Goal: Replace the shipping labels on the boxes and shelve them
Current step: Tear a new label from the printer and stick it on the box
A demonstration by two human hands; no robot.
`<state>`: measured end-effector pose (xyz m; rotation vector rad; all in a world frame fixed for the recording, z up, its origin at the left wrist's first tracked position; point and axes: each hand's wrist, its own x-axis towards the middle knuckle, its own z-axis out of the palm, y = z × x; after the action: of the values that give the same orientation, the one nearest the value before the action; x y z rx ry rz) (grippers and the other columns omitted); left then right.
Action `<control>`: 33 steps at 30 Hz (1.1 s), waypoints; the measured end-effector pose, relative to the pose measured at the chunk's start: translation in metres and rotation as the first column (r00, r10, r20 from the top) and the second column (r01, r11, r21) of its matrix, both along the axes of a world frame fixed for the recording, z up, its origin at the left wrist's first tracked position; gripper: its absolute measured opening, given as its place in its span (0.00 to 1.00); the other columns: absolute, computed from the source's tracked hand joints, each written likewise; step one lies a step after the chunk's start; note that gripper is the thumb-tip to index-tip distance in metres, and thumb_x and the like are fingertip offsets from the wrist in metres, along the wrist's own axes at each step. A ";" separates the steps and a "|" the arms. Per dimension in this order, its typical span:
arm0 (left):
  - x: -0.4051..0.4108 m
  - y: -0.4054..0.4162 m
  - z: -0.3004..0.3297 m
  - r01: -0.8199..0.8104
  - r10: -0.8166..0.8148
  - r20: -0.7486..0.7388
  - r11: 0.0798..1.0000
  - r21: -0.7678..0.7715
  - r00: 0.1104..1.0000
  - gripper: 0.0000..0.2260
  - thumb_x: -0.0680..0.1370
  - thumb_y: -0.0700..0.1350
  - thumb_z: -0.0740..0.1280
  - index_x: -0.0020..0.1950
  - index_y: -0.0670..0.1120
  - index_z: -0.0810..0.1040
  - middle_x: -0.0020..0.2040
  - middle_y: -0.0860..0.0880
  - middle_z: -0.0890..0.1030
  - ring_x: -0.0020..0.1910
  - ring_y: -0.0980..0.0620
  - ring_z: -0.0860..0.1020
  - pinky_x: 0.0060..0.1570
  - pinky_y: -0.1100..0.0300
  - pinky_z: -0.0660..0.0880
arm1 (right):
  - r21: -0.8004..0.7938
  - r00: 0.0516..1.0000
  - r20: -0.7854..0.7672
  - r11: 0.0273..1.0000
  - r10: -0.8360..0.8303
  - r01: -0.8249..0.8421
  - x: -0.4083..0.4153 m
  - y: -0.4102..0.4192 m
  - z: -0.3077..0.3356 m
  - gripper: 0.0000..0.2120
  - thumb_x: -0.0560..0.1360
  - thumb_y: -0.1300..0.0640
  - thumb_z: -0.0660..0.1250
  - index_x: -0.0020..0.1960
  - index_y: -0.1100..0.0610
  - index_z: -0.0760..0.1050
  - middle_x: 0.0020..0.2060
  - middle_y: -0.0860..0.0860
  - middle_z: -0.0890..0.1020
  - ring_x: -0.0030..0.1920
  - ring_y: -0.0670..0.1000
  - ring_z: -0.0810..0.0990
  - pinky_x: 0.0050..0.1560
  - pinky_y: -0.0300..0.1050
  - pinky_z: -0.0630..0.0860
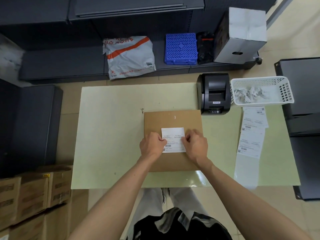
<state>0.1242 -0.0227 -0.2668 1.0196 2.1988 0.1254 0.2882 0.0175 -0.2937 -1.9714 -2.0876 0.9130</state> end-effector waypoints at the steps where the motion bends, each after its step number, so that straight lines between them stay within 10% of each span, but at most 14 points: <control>1: -0.002 0.000 0.001 0.023 -0.023 -0.011 1.000 0.012 1.000 0.09 0.76 0.48 0.70 0.39 0.46 0.78 0.39 0.50 0.82 0.42 0.44 0.80 0.39 0.57 0.69 | -0.003 1.000 0.016 1.000 0.007 -0.007 0.000 0.001 0.001 0.09 0.73 0.54 0.67 0.39 0.53 0.68 0.40 0.50 0.75 0.42 0.57 0.76 0.45 0.51 0.72; 7: -0.013 -0.015 -0.006 0.432 -0.364 -0.258 0.854 0.292 0.895 0.02 0.79 0.40 0.67 0.49 0.44 0.78 0.50 0.47 0.78 0.51 0.46 0.76 0.47 0.52 0.72 | 0.247 0.976 0.126 0.947 0.178 -0.205 0.006 -0.002 0.011 0.07 0.75 0.55 0.67 0.46 0.60 0.74 0.44 0.56 0.77 0.43 0.60 0.75 0.44 0.53 0.72; 12: -0.009 -0.012 -0.007 0.790 -0.745 -0.271 0.596 0.139 0.610 0.31 0.78 0.31 0.58 0.81 0.41 0.57 0.83 0.46 0.54 0.81 0.49 0.52 0.79 0.44 0.47 | 0.291 0.796 0.272 0.743 0.540 -0.603 -0.003 -0.006 0.012 0.18 0.73 0.63 0.65 0.62 0.63 0.76 0.62 0.58 0.78 0.61 0.60 0.77 0.68 0.55 0.70; 33: -0.016 -0.027 -0.002 0.771 -0.753 -0.322 0.629 -0.097 0.574 0.29 0.82 0.39 0.49 0.83 0.42 0.44 0.83 0.48 0.42 0.81 0.51 0.41 0.79 0.48 0.42 | -0.036 0.648 0.449 0.737 0.615 -0.675 0.017 -0.007 0.027 0.29 0.81 0.60 0.52 0.78 0.65 0.47 0.79 0.59 0.47 0.79 0.58 0.45 0.78 0.54 0.42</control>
<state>0.1081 -0.0497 -0.2690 2.0694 1.8145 -0.4266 0.3048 0.0104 -0.2667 -1.4281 -3.1303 0.3708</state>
